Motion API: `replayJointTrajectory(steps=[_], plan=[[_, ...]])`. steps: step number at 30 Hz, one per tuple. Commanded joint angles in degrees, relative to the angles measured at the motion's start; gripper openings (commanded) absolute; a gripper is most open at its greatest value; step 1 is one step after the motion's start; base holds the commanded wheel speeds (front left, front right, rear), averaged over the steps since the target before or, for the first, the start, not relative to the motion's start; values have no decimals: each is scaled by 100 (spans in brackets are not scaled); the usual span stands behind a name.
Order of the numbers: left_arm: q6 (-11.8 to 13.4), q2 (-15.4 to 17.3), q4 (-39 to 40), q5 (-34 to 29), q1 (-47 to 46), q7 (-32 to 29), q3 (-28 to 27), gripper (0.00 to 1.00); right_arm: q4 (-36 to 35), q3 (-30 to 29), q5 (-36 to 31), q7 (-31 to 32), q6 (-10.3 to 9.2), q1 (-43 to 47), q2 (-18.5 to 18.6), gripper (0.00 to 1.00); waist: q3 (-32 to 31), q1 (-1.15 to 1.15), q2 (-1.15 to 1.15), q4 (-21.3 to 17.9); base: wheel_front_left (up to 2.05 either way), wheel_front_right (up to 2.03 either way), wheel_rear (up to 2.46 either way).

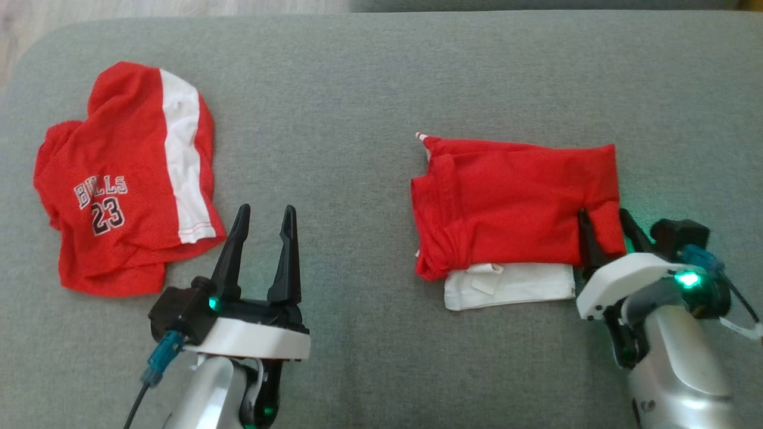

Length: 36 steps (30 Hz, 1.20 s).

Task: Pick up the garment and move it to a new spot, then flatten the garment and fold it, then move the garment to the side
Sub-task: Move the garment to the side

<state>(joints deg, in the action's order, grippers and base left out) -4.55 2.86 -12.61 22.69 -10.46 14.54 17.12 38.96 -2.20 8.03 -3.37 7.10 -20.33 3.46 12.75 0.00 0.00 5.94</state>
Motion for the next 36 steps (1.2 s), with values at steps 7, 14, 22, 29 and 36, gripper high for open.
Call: replayJointTrajectory(steps=[7,14,22,29,36], plan=[[-3,2,180,-19,-214,46,-155,100,-92,140,-835,-207,39,-409,28,0,-65,0,0,-265,0,0,0],[7,2,264,-8,-256,46,-134,100,-355,97,-1044,-17,39,-567,1100,0,-28,0,0,-398,0,0,0],[-14,2,371,-31,-321,46,-109,100,-339,-78,-810,234,39,-724,2421,0,134,0,0,-411,0,0,0],[-40,2,409,-57,-372,46,-99,100,-215,-457,-886,360,39,-792,2802,0,254,0,0,-352,0,0,0],[-59,2,414,-90,-372,46,-108,100,-348,-978,-1222,463,39,-822,2787,0,322,0,0,-343,0,0,0]])
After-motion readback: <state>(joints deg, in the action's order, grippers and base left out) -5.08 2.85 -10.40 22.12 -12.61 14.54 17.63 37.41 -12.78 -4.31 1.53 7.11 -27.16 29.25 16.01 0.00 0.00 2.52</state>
